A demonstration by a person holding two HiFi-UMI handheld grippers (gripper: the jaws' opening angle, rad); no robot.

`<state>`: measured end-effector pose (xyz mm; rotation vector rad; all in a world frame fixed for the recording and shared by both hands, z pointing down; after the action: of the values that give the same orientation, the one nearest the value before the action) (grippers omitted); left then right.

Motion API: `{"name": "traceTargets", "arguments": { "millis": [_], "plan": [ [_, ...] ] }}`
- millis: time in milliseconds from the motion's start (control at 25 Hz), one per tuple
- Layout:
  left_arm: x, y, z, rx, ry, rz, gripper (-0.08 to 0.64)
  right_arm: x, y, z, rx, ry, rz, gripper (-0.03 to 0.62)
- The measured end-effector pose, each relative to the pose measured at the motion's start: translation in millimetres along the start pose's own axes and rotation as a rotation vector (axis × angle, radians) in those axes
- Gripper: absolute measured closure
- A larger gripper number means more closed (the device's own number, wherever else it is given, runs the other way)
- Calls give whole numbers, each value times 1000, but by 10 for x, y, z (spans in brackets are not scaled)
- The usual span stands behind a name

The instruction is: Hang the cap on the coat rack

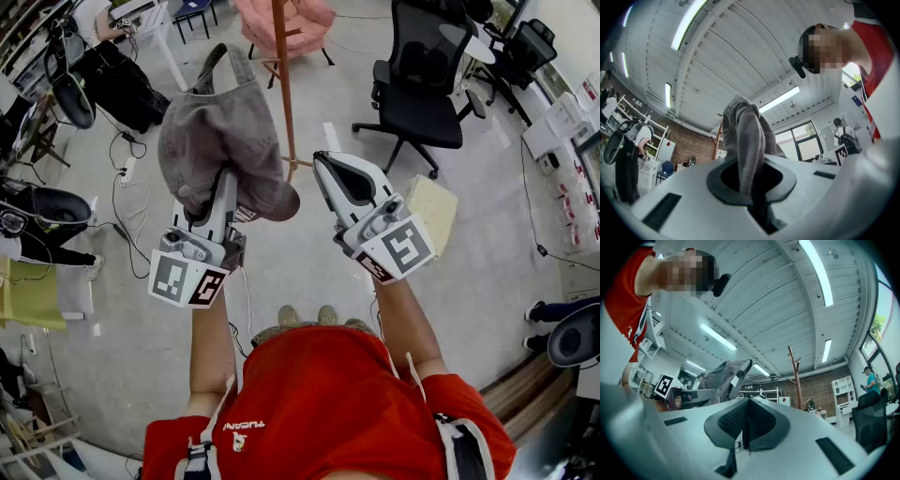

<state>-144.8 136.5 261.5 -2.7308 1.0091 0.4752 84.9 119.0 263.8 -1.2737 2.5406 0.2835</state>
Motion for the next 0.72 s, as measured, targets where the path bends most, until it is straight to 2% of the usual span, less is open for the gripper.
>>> {"name": "traceTargets", "arguments": {
  "millis": [400,720],
  "plan": [
    [-136,170,-95,-8,18,-5,531,117,99,-55,14,-4,-19,569],
    [-365,562,-279,-15,75,-10,531,348,291,-214,-29,38,-62,569]
  ]
}}
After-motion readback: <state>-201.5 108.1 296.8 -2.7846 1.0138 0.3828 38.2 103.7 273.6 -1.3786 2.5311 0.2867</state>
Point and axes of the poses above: the fingertips, and each gripper's own axes: x forward along the fingers, y to its left, z out of its top, the point moved 8 cm from there along -x, backward along the fingers, and after that the axes turned 13 degrees about -z, right-handed, at the moved point
